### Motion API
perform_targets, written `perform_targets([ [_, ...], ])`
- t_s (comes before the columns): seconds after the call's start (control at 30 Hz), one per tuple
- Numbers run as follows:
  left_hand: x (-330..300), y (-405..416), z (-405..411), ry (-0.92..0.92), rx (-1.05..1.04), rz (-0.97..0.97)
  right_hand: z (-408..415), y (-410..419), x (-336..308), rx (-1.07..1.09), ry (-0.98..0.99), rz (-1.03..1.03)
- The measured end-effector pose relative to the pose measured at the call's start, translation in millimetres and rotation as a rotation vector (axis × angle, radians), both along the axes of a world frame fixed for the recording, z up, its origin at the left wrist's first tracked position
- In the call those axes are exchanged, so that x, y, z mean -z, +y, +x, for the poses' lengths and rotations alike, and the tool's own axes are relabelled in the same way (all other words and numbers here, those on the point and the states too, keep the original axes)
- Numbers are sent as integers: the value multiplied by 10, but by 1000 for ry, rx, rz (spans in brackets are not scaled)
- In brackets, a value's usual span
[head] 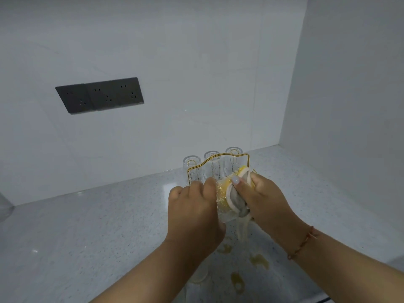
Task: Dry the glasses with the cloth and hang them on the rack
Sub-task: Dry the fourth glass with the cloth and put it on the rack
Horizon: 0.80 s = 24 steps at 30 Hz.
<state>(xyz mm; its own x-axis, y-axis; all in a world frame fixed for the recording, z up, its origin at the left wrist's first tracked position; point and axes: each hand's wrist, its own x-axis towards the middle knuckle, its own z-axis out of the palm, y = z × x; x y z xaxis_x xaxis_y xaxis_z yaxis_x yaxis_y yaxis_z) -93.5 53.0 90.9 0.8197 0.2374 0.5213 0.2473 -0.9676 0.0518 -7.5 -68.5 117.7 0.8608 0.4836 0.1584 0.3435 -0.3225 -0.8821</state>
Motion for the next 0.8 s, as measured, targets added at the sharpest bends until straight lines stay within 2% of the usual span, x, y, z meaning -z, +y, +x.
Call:
perform_targets([
  [0.13, -141, -4, -71, 82, 43, -182, 7, 4, 0, -30, -84, 83],
  [0.27, -368, 1, -113, 198, 71, -612, 35, -22, -8, -150, -146, 158],
  [0.33, -400, 51, -91, 247, 128, -933, 66, -35, -21, -225, -177, 193],
  [0.5, -230, 194, -129, 420, 408, -1942, 137, -67, -93, -298, -275, 260],
  [0.57, -149, 201, -147, 505, 520, -2161, 151, -69, -129, -305, -278, 273],
  [0.63, -89, 207, -142, 549, 585, -2178, 168, -62, -161, -304, -283, 234],
  [0.7, -36, 235, -101, 564, 540, -2107, 206, -51, -165, -317, -243, 153],
  [0.77, -55, 244, -37, 479, 398, -1833, 260, -10, -149, -277, -235, 20],
  [0.8, -106, 207, -11, 438, 340, -1603, 283, 20, -138, -219, -252, -55],
])
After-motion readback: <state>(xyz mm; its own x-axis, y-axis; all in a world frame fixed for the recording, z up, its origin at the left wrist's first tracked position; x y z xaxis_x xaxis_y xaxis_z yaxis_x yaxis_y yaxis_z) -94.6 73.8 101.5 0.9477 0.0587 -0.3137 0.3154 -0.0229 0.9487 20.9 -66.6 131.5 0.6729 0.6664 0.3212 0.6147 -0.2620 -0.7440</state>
